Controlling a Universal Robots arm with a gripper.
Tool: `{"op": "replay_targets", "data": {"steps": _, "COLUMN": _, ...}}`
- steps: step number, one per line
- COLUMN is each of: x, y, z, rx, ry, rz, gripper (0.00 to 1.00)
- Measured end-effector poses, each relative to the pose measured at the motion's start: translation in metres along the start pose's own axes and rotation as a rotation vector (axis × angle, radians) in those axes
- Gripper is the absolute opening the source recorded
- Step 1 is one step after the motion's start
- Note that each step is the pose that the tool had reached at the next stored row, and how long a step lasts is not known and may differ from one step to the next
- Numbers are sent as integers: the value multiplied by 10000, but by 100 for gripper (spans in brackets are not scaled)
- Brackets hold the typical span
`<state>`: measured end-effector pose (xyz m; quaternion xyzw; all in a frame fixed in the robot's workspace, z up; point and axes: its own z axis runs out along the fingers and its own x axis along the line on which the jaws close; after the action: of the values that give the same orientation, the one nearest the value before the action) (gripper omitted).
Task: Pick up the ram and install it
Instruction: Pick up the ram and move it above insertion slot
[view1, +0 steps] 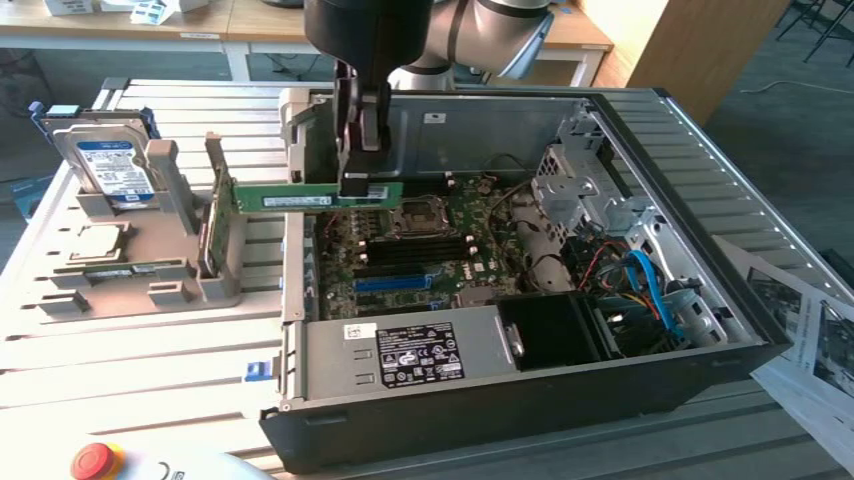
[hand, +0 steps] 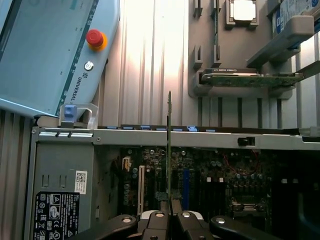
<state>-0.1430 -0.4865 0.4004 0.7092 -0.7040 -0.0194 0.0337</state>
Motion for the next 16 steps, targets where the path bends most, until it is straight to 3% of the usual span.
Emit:
{"op": "replay_targets", "data": {"steps": 6, "x": -4, "y": -1, "z": 1, "rx": 172, "ry": 53, "rz": -59, "gripper": 12}}
{"op": "replay_targets", "data": {"steps": 16, "x": 2, "y": -35, "z": -3, "rx": 171, "ry": 54, "rz": -59, "gripper": 12}}
